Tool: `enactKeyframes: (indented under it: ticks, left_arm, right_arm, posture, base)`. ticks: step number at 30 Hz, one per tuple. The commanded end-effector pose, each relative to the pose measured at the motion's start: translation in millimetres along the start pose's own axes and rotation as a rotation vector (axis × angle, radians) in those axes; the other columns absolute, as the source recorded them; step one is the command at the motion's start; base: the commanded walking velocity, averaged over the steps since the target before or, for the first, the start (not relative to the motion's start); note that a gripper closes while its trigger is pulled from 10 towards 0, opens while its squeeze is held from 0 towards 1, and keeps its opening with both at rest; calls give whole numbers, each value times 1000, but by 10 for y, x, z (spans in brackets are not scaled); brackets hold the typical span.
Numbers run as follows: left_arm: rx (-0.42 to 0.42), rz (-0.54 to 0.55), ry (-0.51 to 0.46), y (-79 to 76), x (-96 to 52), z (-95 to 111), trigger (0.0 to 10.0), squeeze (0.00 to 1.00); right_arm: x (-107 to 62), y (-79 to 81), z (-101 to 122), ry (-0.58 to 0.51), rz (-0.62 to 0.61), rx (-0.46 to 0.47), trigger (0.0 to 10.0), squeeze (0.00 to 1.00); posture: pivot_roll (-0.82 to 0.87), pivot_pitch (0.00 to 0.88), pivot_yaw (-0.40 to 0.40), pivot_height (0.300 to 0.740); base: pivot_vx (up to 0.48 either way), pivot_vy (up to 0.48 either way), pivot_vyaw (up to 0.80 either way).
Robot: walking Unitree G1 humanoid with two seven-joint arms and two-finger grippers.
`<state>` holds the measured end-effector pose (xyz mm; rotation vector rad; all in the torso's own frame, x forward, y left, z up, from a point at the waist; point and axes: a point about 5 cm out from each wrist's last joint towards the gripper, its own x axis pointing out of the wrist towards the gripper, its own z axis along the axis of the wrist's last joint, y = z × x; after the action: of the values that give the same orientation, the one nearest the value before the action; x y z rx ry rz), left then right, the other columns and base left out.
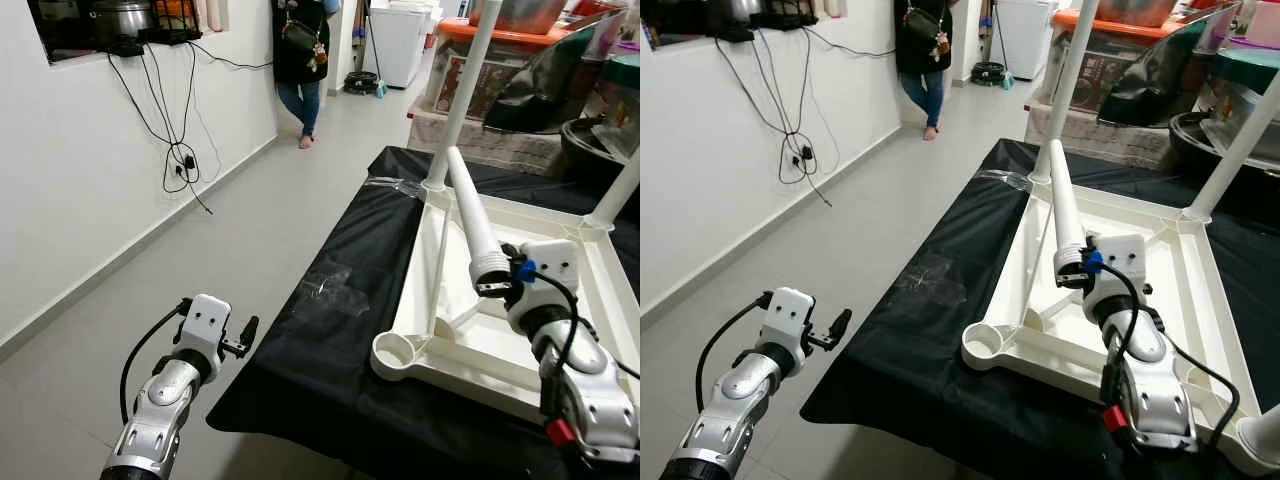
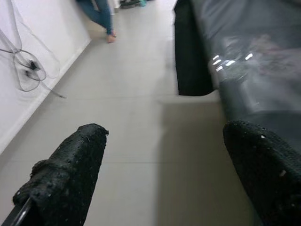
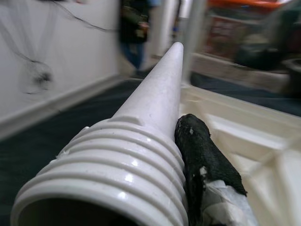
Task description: Building children table
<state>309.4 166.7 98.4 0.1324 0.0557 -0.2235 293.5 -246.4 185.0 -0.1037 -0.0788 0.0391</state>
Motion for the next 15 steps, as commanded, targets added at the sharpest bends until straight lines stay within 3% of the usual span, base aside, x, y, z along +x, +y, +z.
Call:
enactKeyframes:
  ticks: [1, 3, 4, 6, 7, 9, 10, 13, 15]
  left_arm:
    - [-45, -8, 4, 12, 6, 10, 10000, 0]
    - [-185, -66, -42, 14, 3, 113, 10000, 0]
    - [-185, -66, -42, 14, 3, 113, 10000, 0]
    - [-363, -178, -114, 0, -21, 303, 10000, 0]
    - [-363, -178, -114, 0, -21, 303, 10000, 0]
    - [-508, -277, -178, -4, -57, 464, 10000, 0]
    - [-508, -277, -178, -4, -57, 464, 10000, 0]
    - [-686, -398, -273, -7, -127, 664, 10000, 0]
    - [-716, -421, -292, -8, -142, 701, 10000, 0]
  right_arm:
    - [-10, 74, 125, -75, 63, 20, 0, 0]
    - [-56, 266, 179, -116, 234, 75, 0, 0]
    - [-56, 266, 179, -116, 234, 75, 0, 0]
    - [-109, 455, 219, -143, 415, 216, 0, 0]
    - [-109, 455, 219, -143, 415, 216, 0, 0]
    - [-123, 545, 229, -159, 516, 348, 0, 0]
    - [-123, 545, 229, -159, 516, 348, 0, 0]
    - [-118, 590, 142, -140, 576, 452, 0, 0]
    - [-114, 592, 117, -134, 578, 468, 0, 0]
  posture:
    - [16, 0, -49, 740]
    - [28, 0, -52, 740]
    - [28, 0, -52, 740]
    - [41, 0, -56, 740]
    - [41, 0, -56, 740]
    - [51, 0, -61, 740]
    - [51, 0, -61, 740]
    - [62, 0, -68, 740]
    - [62, 0, -68, 740]
  base:
    - [0, 0, 0]
    - [0, 0, 0]
    - [0, 0, 0]
    - [0, 0, 0]
    - [0, 0, 0]
    - [0, 0, 0]
    - [0, 0, 0]
    - [0, 0, 0]
    - [0, 0, 0]
